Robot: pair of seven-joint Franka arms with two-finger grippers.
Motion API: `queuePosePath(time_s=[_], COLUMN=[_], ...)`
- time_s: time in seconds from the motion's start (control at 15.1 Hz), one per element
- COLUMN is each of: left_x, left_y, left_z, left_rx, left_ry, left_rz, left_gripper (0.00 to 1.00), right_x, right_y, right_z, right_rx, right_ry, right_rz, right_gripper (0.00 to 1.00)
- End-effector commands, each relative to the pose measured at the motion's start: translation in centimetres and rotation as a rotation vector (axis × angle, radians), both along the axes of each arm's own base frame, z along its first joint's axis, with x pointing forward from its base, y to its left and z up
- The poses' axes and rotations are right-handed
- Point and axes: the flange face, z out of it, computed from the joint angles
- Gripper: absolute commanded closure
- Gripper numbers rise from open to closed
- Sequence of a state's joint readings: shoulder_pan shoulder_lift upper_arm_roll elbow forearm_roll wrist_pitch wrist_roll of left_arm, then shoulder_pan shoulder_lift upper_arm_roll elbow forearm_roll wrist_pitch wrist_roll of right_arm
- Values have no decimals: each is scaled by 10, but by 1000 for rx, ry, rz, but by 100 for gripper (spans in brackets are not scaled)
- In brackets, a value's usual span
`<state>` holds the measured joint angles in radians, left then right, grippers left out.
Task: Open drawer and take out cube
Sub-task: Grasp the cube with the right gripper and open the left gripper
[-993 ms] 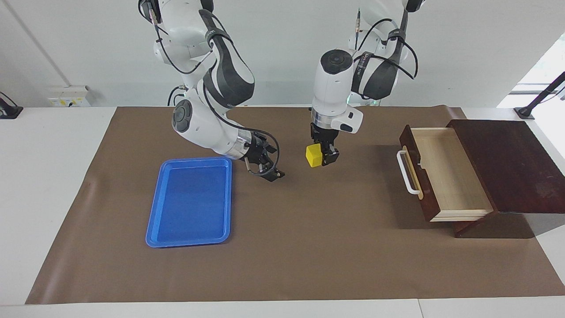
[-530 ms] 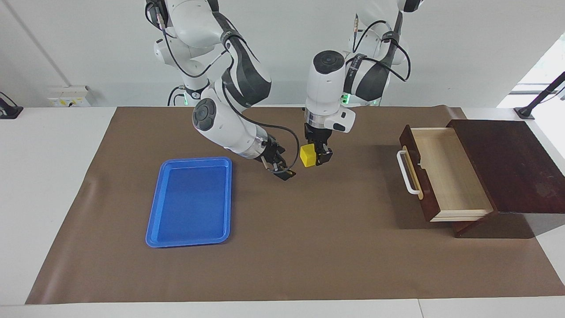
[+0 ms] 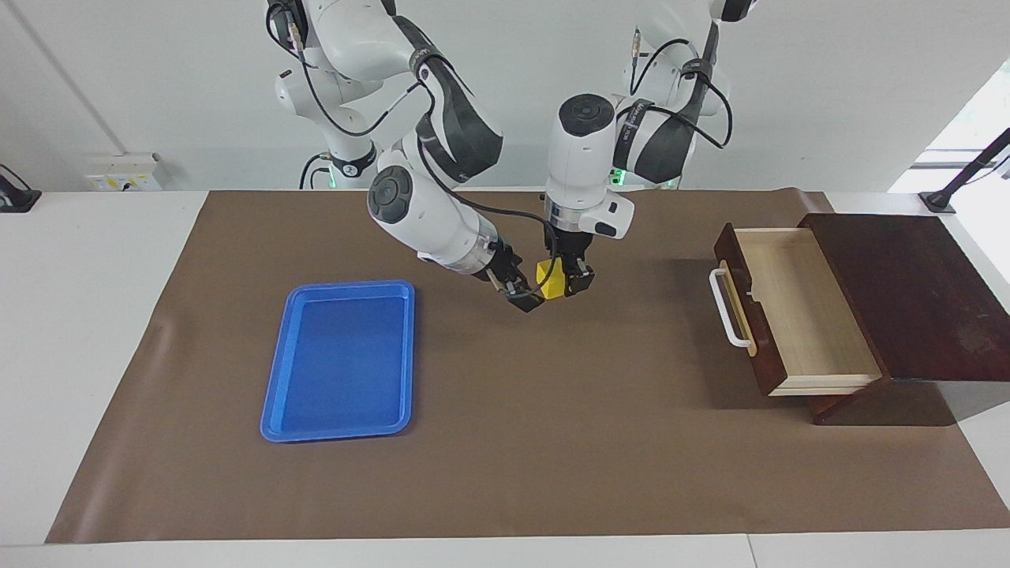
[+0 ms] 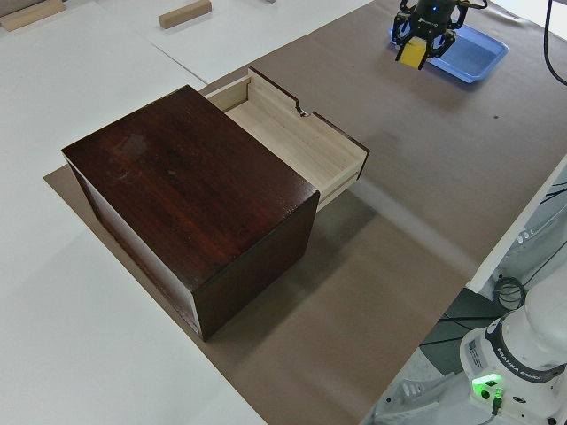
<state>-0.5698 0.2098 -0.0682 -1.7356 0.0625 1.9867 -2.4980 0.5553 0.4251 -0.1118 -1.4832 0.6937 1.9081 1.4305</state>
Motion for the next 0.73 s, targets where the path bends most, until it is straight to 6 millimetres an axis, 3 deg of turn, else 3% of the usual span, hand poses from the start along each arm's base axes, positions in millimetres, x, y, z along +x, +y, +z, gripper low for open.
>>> queuePosePath(time_s=[0.0, 0.66], left_x=[-6, -6], left_y=[5, 4], left_z=[3, 4], left_rx=[-14, -15], left_ry=[-13, -18], left_rz=[17, 15], left_gripper=[100, 100], right_x=[1, 0], right_y=[11, 19], right_z=[2, 3], right_rx=[-12, -9], right_ry=[3, 0], right_rz=[-19, -60], right_gripper=[0, 0])
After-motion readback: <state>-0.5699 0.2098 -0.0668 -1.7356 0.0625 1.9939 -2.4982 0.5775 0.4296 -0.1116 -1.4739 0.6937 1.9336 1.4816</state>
